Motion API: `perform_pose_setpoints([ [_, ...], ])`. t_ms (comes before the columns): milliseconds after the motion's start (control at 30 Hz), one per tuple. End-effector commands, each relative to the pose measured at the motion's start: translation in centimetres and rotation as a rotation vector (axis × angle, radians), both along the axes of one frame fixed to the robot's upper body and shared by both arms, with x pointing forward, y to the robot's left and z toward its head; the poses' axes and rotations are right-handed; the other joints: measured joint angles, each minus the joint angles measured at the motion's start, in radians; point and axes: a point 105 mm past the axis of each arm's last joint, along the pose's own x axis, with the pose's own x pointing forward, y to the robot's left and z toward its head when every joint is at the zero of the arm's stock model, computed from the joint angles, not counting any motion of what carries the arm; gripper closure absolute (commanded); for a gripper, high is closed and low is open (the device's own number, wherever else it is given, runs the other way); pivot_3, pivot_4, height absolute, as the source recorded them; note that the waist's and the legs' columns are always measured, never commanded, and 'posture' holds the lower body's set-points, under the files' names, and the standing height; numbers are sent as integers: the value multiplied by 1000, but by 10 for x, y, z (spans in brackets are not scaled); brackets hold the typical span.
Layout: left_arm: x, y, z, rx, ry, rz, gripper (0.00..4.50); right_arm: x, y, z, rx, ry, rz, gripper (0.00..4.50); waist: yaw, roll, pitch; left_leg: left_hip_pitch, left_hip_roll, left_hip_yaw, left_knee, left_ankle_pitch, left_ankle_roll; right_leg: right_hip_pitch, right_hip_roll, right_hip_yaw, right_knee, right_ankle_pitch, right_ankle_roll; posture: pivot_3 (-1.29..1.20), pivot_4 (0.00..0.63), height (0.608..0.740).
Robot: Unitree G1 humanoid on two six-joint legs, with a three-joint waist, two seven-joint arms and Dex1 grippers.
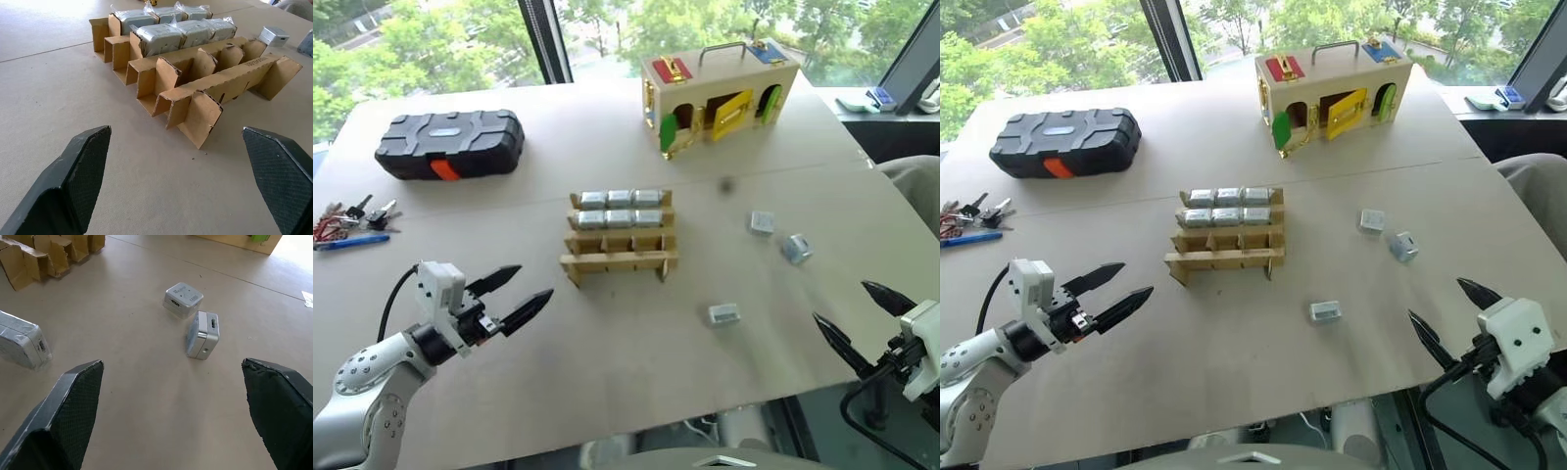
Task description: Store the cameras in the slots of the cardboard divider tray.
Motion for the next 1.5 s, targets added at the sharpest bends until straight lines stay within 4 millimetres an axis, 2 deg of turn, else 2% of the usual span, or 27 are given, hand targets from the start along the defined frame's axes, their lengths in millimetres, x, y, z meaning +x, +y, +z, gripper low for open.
perform_pose_setpoints([
  [33, 4, -6, 17, 10, -90, -28, 51, 4, 9, 9, -30, -27, 78, 0, 0, 0, 0, 0, 0, 0, 0, 0, 0, 0, 0, 0, 0, 0, 0, 0, 150, 740],
  [100, 7, -20, 30, -72, -119, -103, 51, 12, 24, 17, -56, -27, 170, 0, -1, 0, 1, 0, 1, 1, 2, 0, 0, 0, 0, 1, 0, 0, 0, 0, 150, 740],
  [200, 5, -29, 37, -64, -126, -208, 51, 17, 44, 23, -43, 3, 303, 0, -1, 0, 0, 1, 2, 0, 12, -2, -3, 3, 0, 0, 3, 2, -4, 0, 150, 740],
  [300, -17, -38, 40, -53, -72, -471, 51, 23, 67, 25, -44, 53, 489, 0, -4, -2, 1, 2, 2, 1, 15, -3, -4, 2, -1, 1, 7, 2, -4, 0, 150, 740],
  [367, -26, -37, 36, -23, -43, -578, 51, 26, 76, 24, -44, 94, 568, 0, -3, -1, 2, 3, 2, 0, 16, -3, -4, 1, -1, 1, 10, 2, -4, 0, 150, 740],
  [467, -23, -24, 28, -14, -19, -640, 51, 31, 89, 18, -66, 138, 666, 0, 3, 0, 1, 3, 2, -1, 15, -3, -4, 0, -1, 0, 12, 2, -4, 0, 150, 740],
  [600, -19, -18, 19, 13, -22, -691, 51, 36, 95, 6, -113, 211, 729, 0, 4, -1, 1, 0, 1, -3, 15, 0, 0, -1, 0, -3, 13, 2, -4, 0, 150, 740],
  [767, -29, -3, -1, 46, -16, -684, 51, 46, 98, -5, -139, 233, 745, 0, -4, -2, 1, 0, 1, 0, 16, -1, 2, -1, 0, 0, 12, 2, -4, 0, 150, 740],
  [900, -36, 4, -6, 63, -22, -678, 51, 56, 100, -8, -142, 236, 736, 0, -1, -3, 1, 0, 2, 0, 16, -1, 2, -2, -1, 0, 12, 2, -4, 0, 150, 740],
  [1000, -34, 6, -5, 59, -44, -671, 51, 60, 102, -11, -146, 243, 752, 0, 3, -3, 1, 0, 2, 0, 16, -1, 1, -2, -1, -1, 13, 2, -4, 0, 150, 740],
  [1100, -32, 3, 0, 49, -67, -682, 0, 61, 104, -14, -147, 256, 769, 858, 4, -3, 1, 0, 2, -1, 16, -1, 1, -2, -1, -1, 13, 2, -4, 0, 150, 740],
  [1233, -35, -1, 7, 26, -99, -683, 0, 61, 105, -19, -152, 271, 781, 2793, 1, -3, 1, 0, 2, 0, 16, -1, 2, -2, -1, -1, 13, 2, -4, 0, 150, 740],
  [1333, -40, -4, 11, 18, -108, -687, 0, 62, 106, -19, -152, 266, 776, 3970, -3, -3, 1, 0, 2, 2, 16, -1, 2, -2, -1, 0, 13, 2, -4, 0, 150, 740],
  [1500, -38, -5, 17, -9, -124, -641, 0, 61, 107, -14, -170, 232, 782, 3995, 1, -4, 1, 1, 2, 1, 17, -1, 2, -2, 0, 0, 15, 2, -4, 0, 150, 740],
])
